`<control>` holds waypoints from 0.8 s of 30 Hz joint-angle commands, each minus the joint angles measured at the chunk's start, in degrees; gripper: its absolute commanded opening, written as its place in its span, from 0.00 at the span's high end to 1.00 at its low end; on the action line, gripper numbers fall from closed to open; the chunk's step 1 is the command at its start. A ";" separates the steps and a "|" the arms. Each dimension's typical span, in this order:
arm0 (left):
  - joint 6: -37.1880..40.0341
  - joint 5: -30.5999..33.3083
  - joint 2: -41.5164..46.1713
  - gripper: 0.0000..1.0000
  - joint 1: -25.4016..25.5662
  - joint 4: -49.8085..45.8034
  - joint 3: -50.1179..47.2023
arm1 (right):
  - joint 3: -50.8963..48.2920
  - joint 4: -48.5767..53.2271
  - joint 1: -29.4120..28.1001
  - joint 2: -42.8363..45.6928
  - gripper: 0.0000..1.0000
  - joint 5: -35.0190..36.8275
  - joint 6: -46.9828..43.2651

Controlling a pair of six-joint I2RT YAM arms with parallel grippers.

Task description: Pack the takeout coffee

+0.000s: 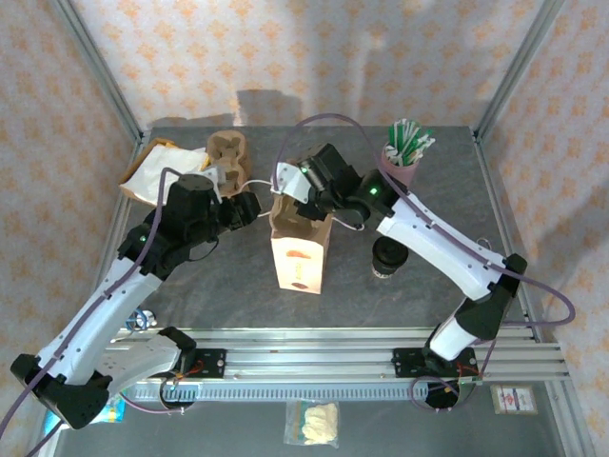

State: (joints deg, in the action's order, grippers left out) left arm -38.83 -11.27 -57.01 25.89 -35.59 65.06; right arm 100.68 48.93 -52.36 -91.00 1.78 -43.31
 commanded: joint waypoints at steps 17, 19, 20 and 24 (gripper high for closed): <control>-2.92 -8.16 -4.25 0.45 -2.28 16.08 -4.87 | -4.47 5.04 -2.04 6.10 0.72 1.50 1.61; -3.01 -8.71 -5.01 0.57 -2.25 16.43 -4.42 | -5.23 5.00 -2.05 5.87 0.71 0.99 1.69; -2.92 -8.94 -5.21 0.63 -2.32 16.52 -4.17 | -5.61 5.01 -2.05 5.68 0.71 0.88 1.74; -3.01 -9.14 -5.39 0.82 -2.25 16.78 -3.83 | -6.70 5.06 -2.00 4.75 0.71 0.98 0.48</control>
State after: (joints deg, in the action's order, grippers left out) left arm -41.78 -19.22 -62.52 24.21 -21.45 60.38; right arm 94.65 53.10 -54.33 -85.86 2.98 -42.46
